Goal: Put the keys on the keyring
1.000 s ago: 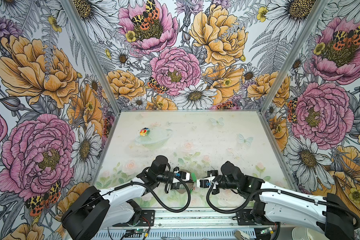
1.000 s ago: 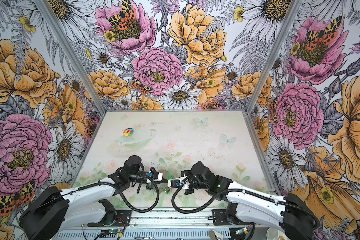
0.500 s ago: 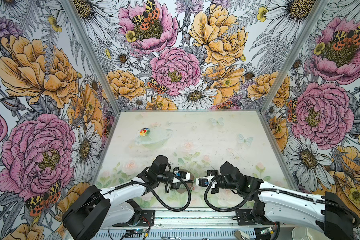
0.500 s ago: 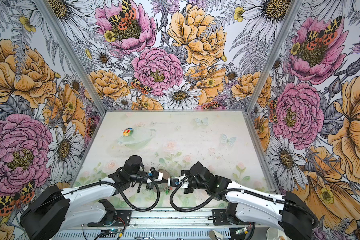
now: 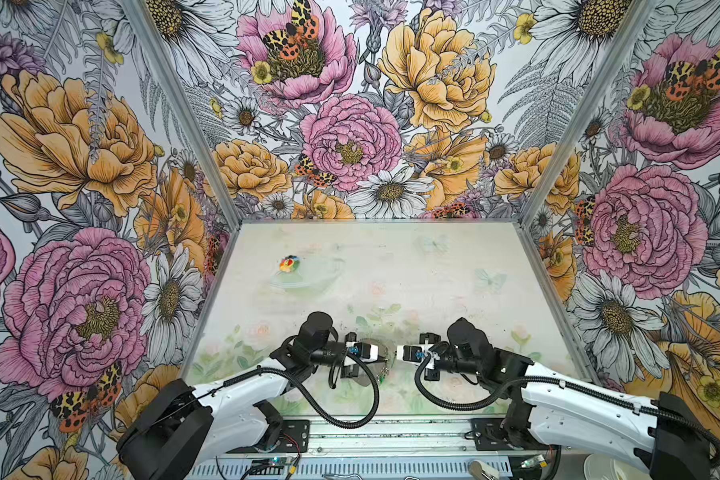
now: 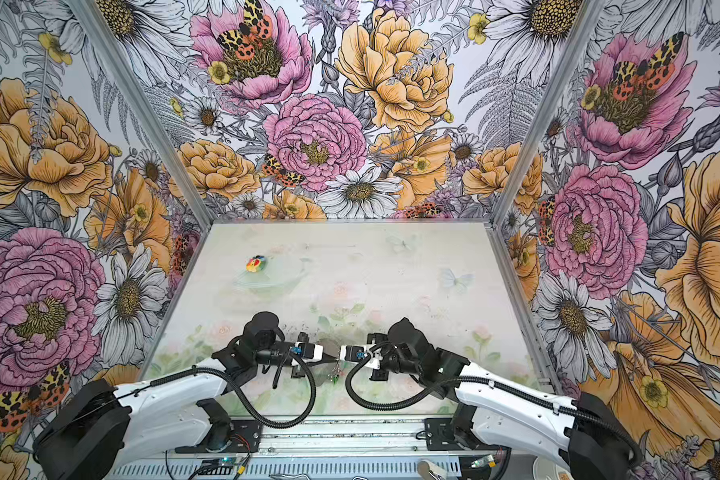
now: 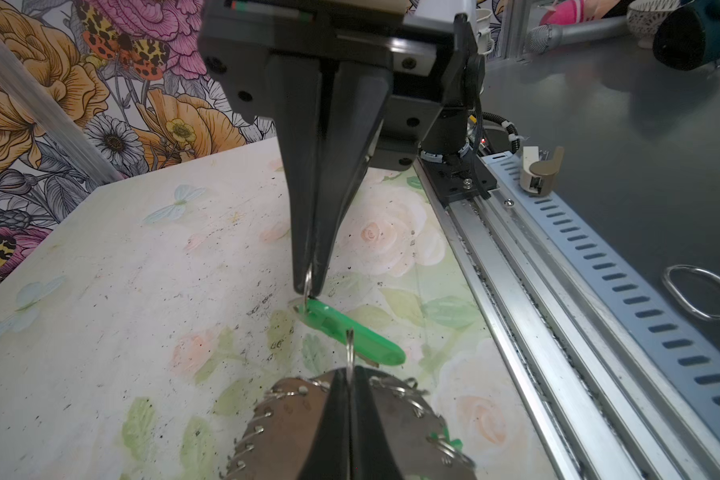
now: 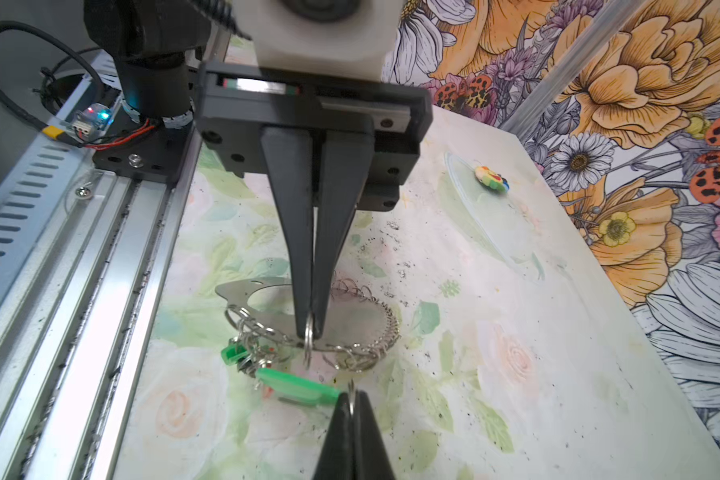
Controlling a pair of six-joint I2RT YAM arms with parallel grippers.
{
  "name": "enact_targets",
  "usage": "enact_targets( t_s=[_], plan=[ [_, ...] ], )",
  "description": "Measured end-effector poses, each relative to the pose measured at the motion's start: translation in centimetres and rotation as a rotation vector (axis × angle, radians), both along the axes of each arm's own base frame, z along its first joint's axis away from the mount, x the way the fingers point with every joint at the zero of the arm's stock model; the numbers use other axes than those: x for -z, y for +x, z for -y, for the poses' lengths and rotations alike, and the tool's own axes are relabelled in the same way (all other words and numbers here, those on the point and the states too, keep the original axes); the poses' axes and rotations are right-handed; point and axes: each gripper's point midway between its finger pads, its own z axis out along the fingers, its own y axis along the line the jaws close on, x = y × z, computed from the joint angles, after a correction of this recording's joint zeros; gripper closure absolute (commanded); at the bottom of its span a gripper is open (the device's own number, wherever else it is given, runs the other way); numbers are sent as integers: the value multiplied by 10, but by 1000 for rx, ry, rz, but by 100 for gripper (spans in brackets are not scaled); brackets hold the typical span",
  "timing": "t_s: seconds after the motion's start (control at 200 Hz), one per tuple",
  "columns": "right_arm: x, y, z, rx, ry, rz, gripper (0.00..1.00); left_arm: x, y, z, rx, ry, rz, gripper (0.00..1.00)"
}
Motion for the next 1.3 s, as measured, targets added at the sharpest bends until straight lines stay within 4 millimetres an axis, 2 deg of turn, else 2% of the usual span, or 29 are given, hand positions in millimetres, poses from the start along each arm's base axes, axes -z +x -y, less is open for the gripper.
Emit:
enact_targets(
  t_s=[0.375, 0.841, 1.016, 1.206, 1.296],
  plan=[
    [2, -15, -4, -78, 5, -34, 100, 0, -2, 0, 11, -3, -4, 100],
    [4, -16, -4, -80, -5, -27, 100, -1, -8, 1, 43, -12, -17, 100],
    [4, -15, -4, -79, -9, -16, 100, 4, -8, 1, 46, 0, -34, 100],
    [-5, -13, -2, -67, 17, 14, 100, 7, -8, 1, 45, 8, -45, 100],
    [-1, -13, -3, -67, 7, 6, 100, 7, -8, 1, 46, 8, -45, 100]
  ],
)
